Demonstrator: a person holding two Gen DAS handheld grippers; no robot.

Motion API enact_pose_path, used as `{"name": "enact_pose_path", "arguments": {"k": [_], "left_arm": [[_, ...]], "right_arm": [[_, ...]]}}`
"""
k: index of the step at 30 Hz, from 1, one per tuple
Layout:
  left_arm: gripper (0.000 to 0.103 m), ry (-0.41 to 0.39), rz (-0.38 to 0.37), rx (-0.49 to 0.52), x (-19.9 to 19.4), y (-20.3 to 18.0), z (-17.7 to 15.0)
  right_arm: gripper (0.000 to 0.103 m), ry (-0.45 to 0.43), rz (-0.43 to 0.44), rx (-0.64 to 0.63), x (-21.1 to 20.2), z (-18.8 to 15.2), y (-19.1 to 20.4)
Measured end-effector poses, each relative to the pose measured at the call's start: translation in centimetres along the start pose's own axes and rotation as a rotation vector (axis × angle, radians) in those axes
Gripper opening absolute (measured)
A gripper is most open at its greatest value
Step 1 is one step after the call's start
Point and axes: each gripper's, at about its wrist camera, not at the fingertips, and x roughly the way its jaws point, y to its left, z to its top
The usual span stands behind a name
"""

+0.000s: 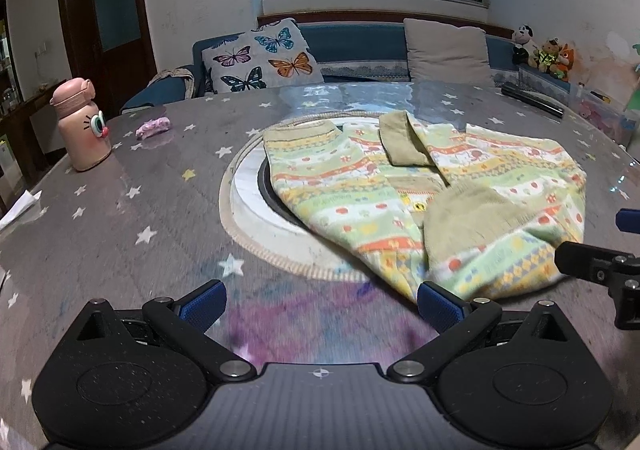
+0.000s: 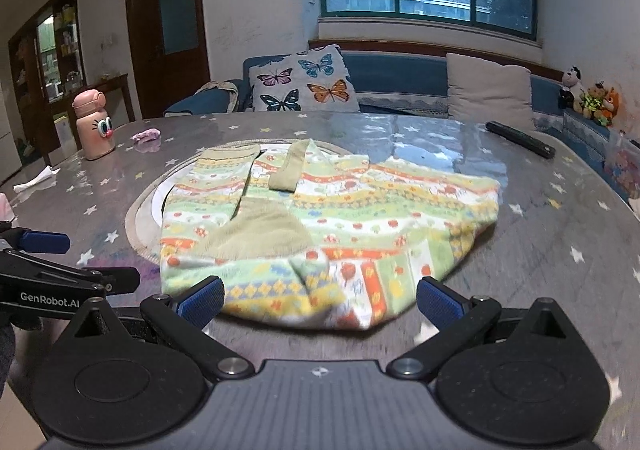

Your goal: Fold clothes

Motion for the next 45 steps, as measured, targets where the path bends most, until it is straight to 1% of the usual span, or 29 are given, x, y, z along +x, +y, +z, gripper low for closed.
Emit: {"name": "enact_pose_path", "arguments": {"k": [9, 10, 15, 17, 20, 24, 27, 29, 30, 31, 33, 34, 35, 36, 37, 38, 39, 40, 41, 42, 43, 45], "left_arm": [[0.102, -0.021, -0.007, 0.0, 2.6, 0.7, 3.6], [0.101, -0.02, -0.009, -0.004, 3.1, 0.8, 4.0], [0.091, -0.008, -0.032, 0.006, 5.2, 0.5, 5.6], [0.087, 0.001, -0.047, 0.018, 6.2, 0.2, 6.1], [0.085, 0.011, -0.066, 0.032, 7.5, -0.3, 6.8], [0.084, 0.021, -0.101, 0.039, 9.0, -0.9, 7.7], [0.08, 0.024, -0.114, 0.059, 10.0, -1.5, 8.3], [0.074, 0.033, -0.122, 0.064, 10.8, -1.7, 8.5], [0.072, 0.036, -0.125, 0.065, 10.9, -1.7, 8.5], [0.07, 0.038, -0.129, 0.067, 11.1, -1.7, 8.4], [0.059, 0.043, -0.136, 0.069, 11.4, -1.6, 8.4], [0.053, 0.045, -0.139, 0.071, 11.5, -1.6, 8.4], [0.05, 0.047, -0.143, 0.072, 11.6, -1.5, 8.3], [0.048, 0.049, -0.147, 0.074, 11.8, -1.5, 8.3], [0.045, 0.052, -0.15, 0.075, 11.9, -1.5, 8.3], [0.04, 0.054, -0.154, 0.076, 12.1, -1.4, 8.3], [0.036, 0.056, -0.157, 0.078, 12.2, -1.4, 8.3], [0.023, 0.059, -0.161, 0.079, 12.4, -1.4, 8.2], [0.016, 0.061, -0.165, 0.081, 12.5, -1.3, 8.2], [0.014, 0.062, -0.168, 0.081, 12.6, -1.3, 8.2], [0.009, 0.056, -0.168, 0.08, 12.5, -1.3, 8.2], [0.007, 0.037, -0.162, 0.084, 12.0, -1.3, 8.1]], "right_arm": [[0.101, 0.043, -0.001, -0.028, 4.7, 4.2, -0.9], [0.098, 0.05, -0.002, -0.034, 5.4, 4.8, -1.0], [0.092, 0.095, 0.025, -0.017, 9.5, 7.3, -1.6], [0.086, 0.111, 0.042, -0.008, 11.0, 8.2, -1.9], [0.083, 0.13, 0.066, -0.009, 13.4, 9.4, -1.9], [0.081, 0.142, 0.075, -0.049, 16.4, 10.8, -1.3], [0.076, 0.16, 0.085, -0.063, 18.3, 11.3, -1.0], [0.071, 0.174, 0.081, -0.078, 19.5, 11.5, -0.7], [0.069, 0.183, 0.078, -0.086, 20.1, 11.5, -0.6], [0.065, 0.189, 0.078, -0.093, 20.4, 11.5, -0.6], [0.058, 0.201, 0.074, -0.1, 21.1, 11.3, -0.6], [0.05, 0.207, 0.072, -0.104, 21.5, 11.2, -0.6], [0.044, 0.21, 0.074, -0.099, 21.6, 11.1, -0.8], [0.04, 0.209, 0.075, -0.09, 21.5, 11.0, -1.0], [0.031, 0.205, 0.072, -0.082, 21.3, 10.9, -1.2], [0.024, 0.2, 0.067, -0.077, 21.0, 10.9, -1.4], [0.02, 0.192, 0.062, -0.072, 20.6, 10.9, -1.6], [0.015, 0.183, 0.057, -0.066, 20.2, 10.9, -1.9], [0.014, 0.172, 0.054, -0.058, 19.7, 10.8, -2.2], [0.007, 0.159, 0.046, -0.051, 19.1, 10.9, -2.6], [0.005, 0.146, 0.036, -0.045, 18.5, 10.9, -2.9], [0.004, 0.118, 0.016, -0.027, 17.0, 10.8, -3.8]]}}
